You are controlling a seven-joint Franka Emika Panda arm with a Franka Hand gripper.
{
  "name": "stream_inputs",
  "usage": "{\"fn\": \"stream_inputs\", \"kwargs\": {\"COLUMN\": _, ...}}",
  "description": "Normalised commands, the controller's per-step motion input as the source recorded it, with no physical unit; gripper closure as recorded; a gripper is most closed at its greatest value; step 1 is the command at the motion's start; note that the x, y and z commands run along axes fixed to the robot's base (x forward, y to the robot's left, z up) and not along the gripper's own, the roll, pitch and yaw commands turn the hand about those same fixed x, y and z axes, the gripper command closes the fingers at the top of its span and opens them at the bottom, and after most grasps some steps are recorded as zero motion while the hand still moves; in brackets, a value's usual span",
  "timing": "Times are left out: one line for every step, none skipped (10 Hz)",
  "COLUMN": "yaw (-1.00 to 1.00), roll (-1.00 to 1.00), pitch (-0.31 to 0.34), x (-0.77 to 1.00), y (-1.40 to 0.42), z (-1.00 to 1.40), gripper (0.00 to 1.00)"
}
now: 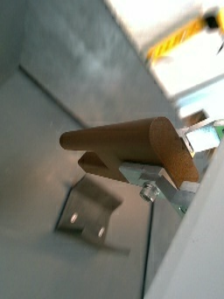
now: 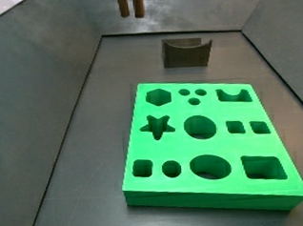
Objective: Pick up the square-circle object. Move up. Place the square-circle object on the fixture. Regrasp the square-circle object. Rotate the square-circle object. Move to above the board. Insert the square-circle object.
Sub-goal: Rotate the square-circle object.
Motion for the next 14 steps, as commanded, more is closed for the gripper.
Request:
{"fn": "stream_inputs", "kwargs": {"yaw": -0.92, "roll": -1.0, "pitch": 0.16, "x": 0.02, "y": 0.01, "z": -0.01, "gripper": 1.0}}
{"fn": "stream_inputs", "kwargs": {"yaw": -0.9, "roll": -1.0, "pitch": 0.201, "x": 0.0, "y": 0.0, "z": 0.01, "gripper": 1.0}}
{"fn": "stream_inputs", "kwargs": {"yaw": -0.64, "roll": -0.76, "pitch": 0.179, "x": 0.01, "y": 0.02, "z": 0.02, "gripper": 1.0}}
{"fn": "stream_inputs", "kwargs": {"yaw": -0.49, "roll": -0.61, "pitch": 0.163, "x": 0.02, "y": 0.01, "z": 0.01, "gripper": 1.0}}
{"fn": "stream_inputs", "kwargs": {"yaw": -0.26, "roll": -0.36, "pitch": 0.14, "x": 0.03, "y": 0.01, "z": 0.02, "gripper": 1.0}}
{"fn": "stream_inputs", "kwargs": {"yaw": -0.15, "roll": -0.24, "pitch": 0.126, "x": 0.04, "y": 0.01, "z": 0.02, "gripper": 1.0}}
{"fn": "stream_inputs", "kwargs": {"yaw": -1.0, "roll": -0.05, "pitch": 0.035, "x": -0.09, "y": 0.03, "z": 0.0, "gripper": 1.0}}
{"fn": "stream_inputs", "kwargs": {"yaw": -1.0, "roll": -0.05, "pitch": 0.029, "x": -0.09, "y": 0.04, "z": 0.0, "gripper": 1.0}}
{"fn": "stream_inputs", "kwargs": {"yaw": -1.0, "roll": -0.05, "pitch": 0.029, "x": -0.07, "y": 0.03, "z": 0.01, "gripper": 1.0}}
{"fn": "stream_inputs", "kwargs": {"yaw": -1.0, "roll": -0.06, "pitch": 0.029, "x": -0.06, "y": 0.03, "z": 0.02, "gripper": 1.0}}
{"fn": "stream_inputs", "kwargs": {"yaw": -1.0, "roll": -0.07, "pitch": 0.032, "x": -0.05, "y": 0.03, "z": 0.02, "gripper": 1.0}}
{"fn": "stream_inputs", "kwargs": {"yaw": -1.0, "roll": -0.07, "pitch": 0.035, "x": -0.04, "y": 0.03, "z": 0.02, "gripper": 1.0}}
{"fn": "stream_inputs", "kwargs": {"yaw": -1.0, "roll": -0.09, "pitch": 0.04, "x": -0.03, "y": 0.02, "z": 0.02, "gripper": 1.0}}
{"fn": "stream_inputs", "kwargs": {"yaw": -1.0, "roll": -0.1, "pitch": 0.047, "x": -0.03, "y": 0.02, "z": 0.03, "gripper": 1.0}}
